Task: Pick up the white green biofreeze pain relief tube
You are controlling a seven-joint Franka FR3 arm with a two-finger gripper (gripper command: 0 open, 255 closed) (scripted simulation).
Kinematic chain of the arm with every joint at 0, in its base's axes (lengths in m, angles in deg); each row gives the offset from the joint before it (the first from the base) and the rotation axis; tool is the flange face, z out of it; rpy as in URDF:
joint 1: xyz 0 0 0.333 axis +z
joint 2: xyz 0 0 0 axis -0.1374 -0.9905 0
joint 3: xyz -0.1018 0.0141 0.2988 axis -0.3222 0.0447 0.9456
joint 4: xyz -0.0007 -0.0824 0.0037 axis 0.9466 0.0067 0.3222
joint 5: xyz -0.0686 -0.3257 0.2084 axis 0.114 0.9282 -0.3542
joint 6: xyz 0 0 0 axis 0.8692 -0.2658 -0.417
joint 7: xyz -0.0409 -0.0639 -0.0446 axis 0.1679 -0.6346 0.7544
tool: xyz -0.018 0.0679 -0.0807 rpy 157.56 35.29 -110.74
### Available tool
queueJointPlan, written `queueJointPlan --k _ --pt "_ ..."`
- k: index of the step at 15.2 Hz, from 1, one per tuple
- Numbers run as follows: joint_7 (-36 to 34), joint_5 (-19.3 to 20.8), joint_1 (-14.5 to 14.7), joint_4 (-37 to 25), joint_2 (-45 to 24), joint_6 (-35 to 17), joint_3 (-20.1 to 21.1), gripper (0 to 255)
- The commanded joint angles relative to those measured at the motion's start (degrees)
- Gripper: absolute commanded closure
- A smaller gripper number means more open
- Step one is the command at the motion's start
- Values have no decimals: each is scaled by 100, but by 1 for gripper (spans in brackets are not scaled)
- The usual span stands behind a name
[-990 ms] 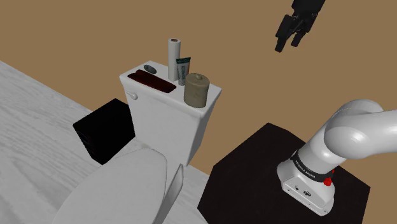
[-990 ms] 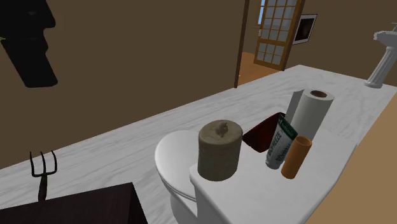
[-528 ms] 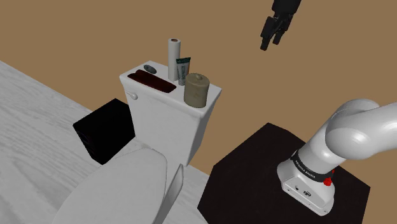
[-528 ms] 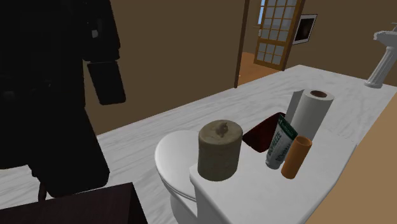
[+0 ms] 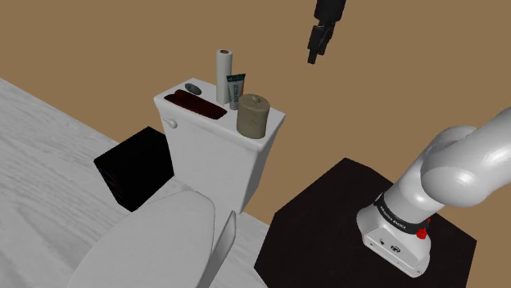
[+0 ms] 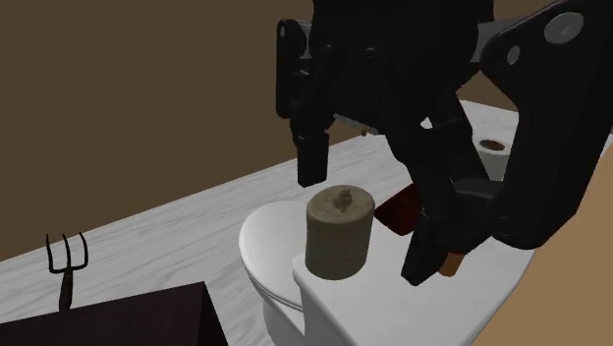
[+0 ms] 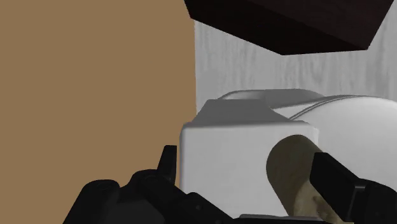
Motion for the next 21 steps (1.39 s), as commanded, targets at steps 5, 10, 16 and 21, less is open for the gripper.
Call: queueJointPlan --k 5,10,16,21 --pt "1031 -149 192 -1025 -1366 -238 -70 0" --pt "1804 -286 286 -2047 -2484 -241 10 0" --pt "2610 -365 374 -3491 -3829 -31 223 0" --pt "2933 -358 426 -4113 -4473 -3 345 0"
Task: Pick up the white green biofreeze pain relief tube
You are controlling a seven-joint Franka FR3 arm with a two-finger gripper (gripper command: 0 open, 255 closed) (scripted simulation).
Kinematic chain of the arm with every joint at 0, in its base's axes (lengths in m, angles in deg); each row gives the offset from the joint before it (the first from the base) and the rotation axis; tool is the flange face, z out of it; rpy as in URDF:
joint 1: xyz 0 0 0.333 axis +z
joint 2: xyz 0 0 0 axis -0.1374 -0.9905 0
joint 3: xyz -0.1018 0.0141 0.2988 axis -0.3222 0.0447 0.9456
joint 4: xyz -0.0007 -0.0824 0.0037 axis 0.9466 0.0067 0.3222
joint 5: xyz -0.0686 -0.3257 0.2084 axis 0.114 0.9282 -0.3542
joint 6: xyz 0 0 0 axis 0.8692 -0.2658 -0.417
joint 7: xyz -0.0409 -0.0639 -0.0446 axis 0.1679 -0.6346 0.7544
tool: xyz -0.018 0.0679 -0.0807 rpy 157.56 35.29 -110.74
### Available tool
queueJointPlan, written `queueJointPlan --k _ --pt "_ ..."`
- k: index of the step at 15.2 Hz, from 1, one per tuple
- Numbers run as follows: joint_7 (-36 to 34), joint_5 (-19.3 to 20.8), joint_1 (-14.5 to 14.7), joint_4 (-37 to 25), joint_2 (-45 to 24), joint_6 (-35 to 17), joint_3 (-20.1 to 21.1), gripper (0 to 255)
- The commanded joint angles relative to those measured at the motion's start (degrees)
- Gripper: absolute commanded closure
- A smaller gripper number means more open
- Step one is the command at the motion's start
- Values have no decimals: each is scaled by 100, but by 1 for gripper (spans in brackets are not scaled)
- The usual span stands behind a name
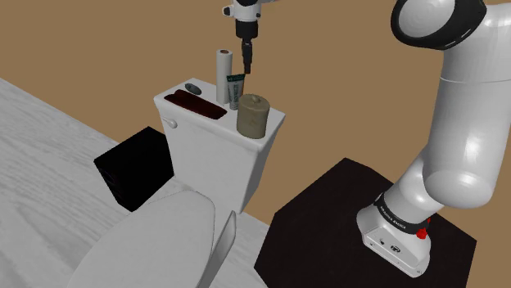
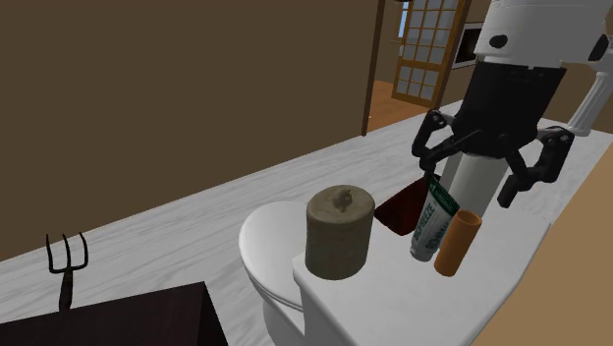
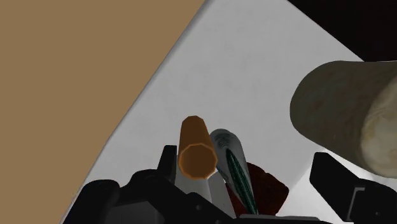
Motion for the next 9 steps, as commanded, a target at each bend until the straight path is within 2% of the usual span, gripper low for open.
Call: queueJointPlan --k 1,7,8,9 --pt "23 2 6 64 -49 -113 11 0" --pt "12 3 6 350 -93 -442 12 0" --pt "15 3 3 348 -98 -445 11 255" --pt "16 3 3 350 -97 -446 11 255"
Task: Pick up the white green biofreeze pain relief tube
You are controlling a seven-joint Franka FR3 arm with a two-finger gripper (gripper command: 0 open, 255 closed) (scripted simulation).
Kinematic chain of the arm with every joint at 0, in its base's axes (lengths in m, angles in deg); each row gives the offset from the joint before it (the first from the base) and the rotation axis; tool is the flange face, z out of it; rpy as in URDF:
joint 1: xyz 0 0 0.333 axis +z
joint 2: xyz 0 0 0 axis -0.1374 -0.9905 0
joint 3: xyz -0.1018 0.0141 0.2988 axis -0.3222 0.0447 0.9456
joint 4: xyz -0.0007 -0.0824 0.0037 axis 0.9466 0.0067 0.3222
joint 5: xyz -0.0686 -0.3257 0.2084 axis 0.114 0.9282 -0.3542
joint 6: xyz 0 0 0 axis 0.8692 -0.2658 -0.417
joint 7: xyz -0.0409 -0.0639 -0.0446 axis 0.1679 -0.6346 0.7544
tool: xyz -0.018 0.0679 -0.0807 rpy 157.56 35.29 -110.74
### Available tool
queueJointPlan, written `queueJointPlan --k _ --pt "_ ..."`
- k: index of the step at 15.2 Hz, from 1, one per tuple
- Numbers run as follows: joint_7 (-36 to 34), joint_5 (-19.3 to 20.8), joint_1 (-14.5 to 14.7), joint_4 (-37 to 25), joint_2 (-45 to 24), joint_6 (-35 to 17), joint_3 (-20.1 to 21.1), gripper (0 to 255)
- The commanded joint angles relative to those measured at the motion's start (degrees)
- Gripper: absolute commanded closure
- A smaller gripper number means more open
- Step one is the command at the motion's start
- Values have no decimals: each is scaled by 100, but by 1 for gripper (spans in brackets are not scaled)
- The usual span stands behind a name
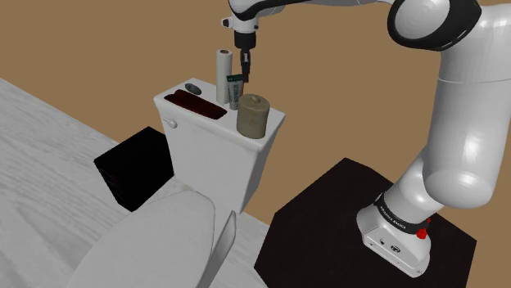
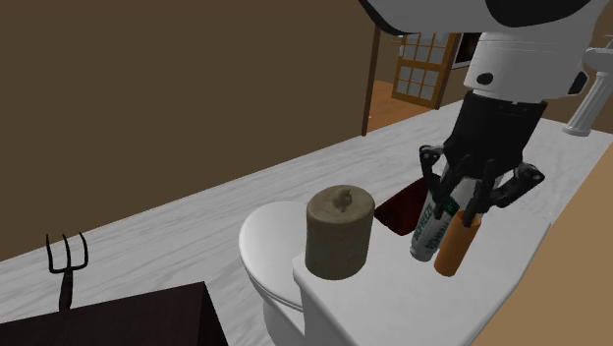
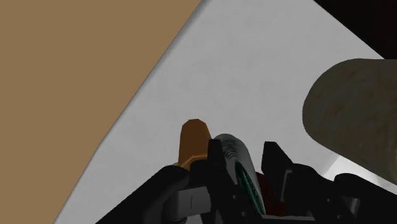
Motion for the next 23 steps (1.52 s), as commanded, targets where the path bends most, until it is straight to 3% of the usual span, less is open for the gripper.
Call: queueJointPlan --k 1,8,23 --pt "1 0 -1 7 0 -9 0 255" --pt "-5 0 3 9 4 -7 1 255" --pt "37 -5 0 -1118 23 1139 -2 255"
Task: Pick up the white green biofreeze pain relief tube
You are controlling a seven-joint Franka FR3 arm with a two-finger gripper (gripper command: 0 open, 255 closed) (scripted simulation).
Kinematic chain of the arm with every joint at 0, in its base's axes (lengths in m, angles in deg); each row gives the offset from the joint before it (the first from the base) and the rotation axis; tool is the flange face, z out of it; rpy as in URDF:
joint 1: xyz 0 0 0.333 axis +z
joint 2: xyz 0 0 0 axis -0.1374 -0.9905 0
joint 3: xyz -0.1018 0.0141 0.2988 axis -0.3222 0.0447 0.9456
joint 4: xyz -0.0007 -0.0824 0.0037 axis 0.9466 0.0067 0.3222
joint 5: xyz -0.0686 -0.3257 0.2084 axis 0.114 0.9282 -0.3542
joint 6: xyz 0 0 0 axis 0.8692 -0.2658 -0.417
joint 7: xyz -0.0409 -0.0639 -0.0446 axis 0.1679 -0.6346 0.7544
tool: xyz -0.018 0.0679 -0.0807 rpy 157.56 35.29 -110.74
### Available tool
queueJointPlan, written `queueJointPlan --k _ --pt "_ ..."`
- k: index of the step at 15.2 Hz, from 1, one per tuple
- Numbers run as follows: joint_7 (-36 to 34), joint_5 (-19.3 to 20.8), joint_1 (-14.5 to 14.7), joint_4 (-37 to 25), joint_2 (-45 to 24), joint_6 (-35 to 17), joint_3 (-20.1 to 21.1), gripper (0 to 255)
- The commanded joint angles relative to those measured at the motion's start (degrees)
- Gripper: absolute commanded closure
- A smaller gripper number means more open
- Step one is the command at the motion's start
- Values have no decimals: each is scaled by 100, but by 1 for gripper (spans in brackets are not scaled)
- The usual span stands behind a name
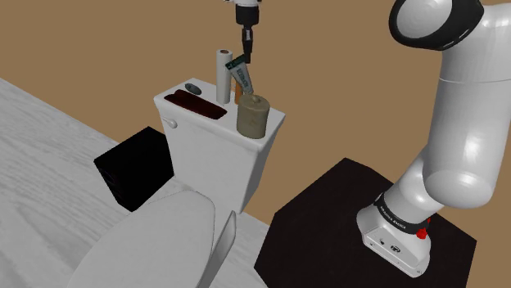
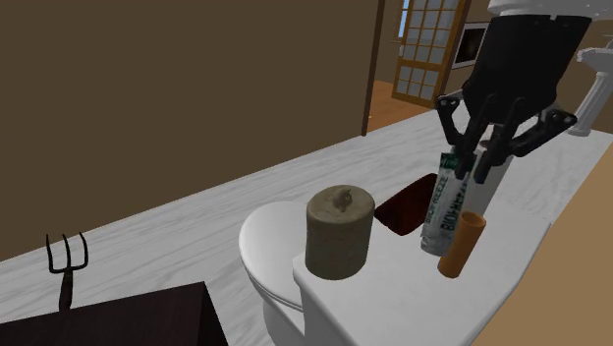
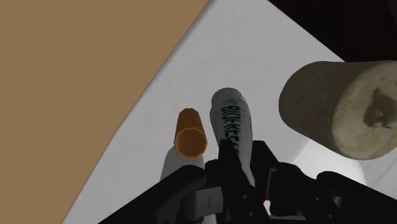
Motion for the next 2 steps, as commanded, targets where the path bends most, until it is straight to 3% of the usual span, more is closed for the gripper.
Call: queueJointPlan --k 1,2 --pt "5 -1 -1 -124 -22 103 0 255" --pt "5 -1 -1 -126 -23 104 0 255"
